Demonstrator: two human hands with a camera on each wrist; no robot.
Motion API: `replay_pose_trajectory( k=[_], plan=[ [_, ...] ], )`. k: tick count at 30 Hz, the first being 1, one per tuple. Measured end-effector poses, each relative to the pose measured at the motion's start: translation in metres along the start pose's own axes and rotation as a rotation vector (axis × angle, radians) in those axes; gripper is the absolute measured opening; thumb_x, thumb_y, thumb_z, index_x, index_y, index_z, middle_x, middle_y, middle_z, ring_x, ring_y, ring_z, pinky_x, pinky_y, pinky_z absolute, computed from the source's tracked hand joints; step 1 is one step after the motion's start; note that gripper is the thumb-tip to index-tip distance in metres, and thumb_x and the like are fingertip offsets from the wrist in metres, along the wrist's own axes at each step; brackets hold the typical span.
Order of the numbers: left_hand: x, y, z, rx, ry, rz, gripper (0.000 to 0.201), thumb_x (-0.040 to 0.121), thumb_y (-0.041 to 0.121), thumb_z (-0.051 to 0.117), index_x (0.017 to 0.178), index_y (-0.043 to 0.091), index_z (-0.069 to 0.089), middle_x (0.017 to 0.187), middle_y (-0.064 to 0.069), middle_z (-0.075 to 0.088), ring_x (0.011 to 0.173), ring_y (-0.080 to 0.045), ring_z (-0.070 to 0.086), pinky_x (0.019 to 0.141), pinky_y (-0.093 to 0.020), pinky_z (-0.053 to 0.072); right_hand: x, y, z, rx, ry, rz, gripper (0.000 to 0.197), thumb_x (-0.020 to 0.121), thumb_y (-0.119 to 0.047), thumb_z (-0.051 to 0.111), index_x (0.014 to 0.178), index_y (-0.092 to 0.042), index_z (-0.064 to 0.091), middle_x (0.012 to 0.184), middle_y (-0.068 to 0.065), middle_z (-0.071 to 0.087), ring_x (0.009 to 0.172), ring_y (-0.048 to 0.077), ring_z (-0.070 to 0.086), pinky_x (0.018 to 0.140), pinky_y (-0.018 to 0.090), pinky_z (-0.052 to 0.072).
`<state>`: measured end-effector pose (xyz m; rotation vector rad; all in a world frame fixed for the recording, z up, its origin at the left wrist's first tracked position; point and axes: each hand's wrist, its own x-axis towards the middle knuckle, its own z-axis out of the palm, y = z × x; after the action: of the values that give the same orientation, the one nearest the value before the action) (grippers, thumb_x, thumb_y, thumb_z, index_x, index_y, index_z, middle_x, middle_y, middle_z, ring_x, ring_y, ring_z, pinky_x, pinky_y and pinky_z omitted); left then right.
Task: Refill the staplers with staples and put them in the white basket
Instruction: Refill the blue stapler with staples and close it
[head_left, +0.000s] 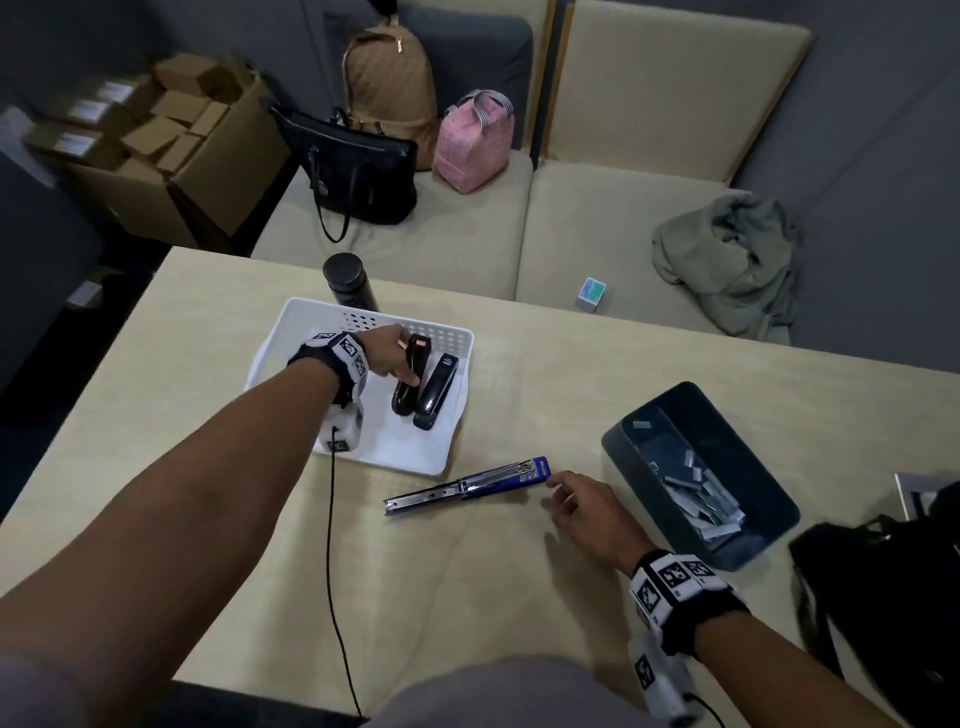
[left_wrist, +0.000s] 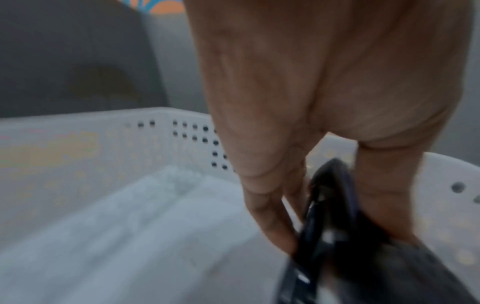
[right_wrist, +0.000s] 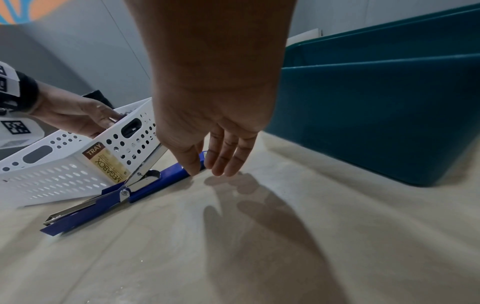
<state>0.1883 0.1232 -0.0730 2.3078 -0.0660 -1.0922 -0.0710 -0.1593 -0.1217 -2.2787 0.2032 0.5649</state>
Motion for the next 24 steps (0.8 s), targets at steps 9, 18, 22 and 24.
replay_pose_trajectory(
  k=[9, 18, 22, 24],
  plan=[
    [0.012, 0.01, 0.031, -0.176, 0.124, -0.041, 0.026, 0.086, -0.011, 0.057, 0.11, -0.006, 0.066, 0.096, -0.02, 0.067, 0.098, -0.038, 0.068, 0.079, -0.045, 0.059, 0.016, -0.021, -0.007, 0.026, -0.002, -0.046, 0.04, 0.085, -0.006, 0.061, 0.121, -0.024, 0.056, 0.099, -0.003, 0.064, 0.078, 0.01, 0.061, 0.071, 0.022, 0.052],
    [-0.017, 0.022, 0.068, 0.094, 0.556, 0.009, 0.037, 0.09, 0.005, 0.053, 0.126, 0.005, 0.06, 0.128, -0.019, 0.06, 0.115, -0.036, 0.059, 0.099, -0.042, 0.048, 0.019, -0.044, -0.001, -0.051, 0.022, -0.081, 0.035, 0.092, -0.016, 0.053, 0.125, -0.016, 0.064, 0.111, 0.006, 0.066, 0.101, 0.019, 0.06, 0.091, 0.028, 0.048],
    [-0.065, 0.058, 0.1, 0.111, 0.582, 0.527, 0.031, 0.084, -0.003, 0.055, 0.103, 0.013, 0.073, 0.104, -0.008, 0.069, 0.093, -0.026, 0.065, 0.086, -0.034, 0.052, 0.013, -0.034, -0.005, -0.056, -0.023, -0.035, 0.027, 0.091, -0.017, 0.058, 0.115, -0.016, 0.071, 0.102, 0.009, 0.073, 0.086, 0.017, 0.066, 0.082, 0.024, 0.051],
    [-0.092, 0.068, 0.128, 0.24, 0.401, 0.716, 0.026, 0.083, 0.001, 0.059, 0.098, 0.015, 0.075, 0.097, -0.001, 0.072, 0.085, -0.02, 0.066, 0.079, -0.032, 0.053, 0.005, -0.025, -0.009, -0.049, -0.044, -0.039, 0.026, 0.09, -0.021, 0.062, 0.114, -0.016, 0.071, 0.091, 0.007, 0.072, 0.074, 0.013, 0.063, 0.07, 0.017, 0.046]
  ],
)
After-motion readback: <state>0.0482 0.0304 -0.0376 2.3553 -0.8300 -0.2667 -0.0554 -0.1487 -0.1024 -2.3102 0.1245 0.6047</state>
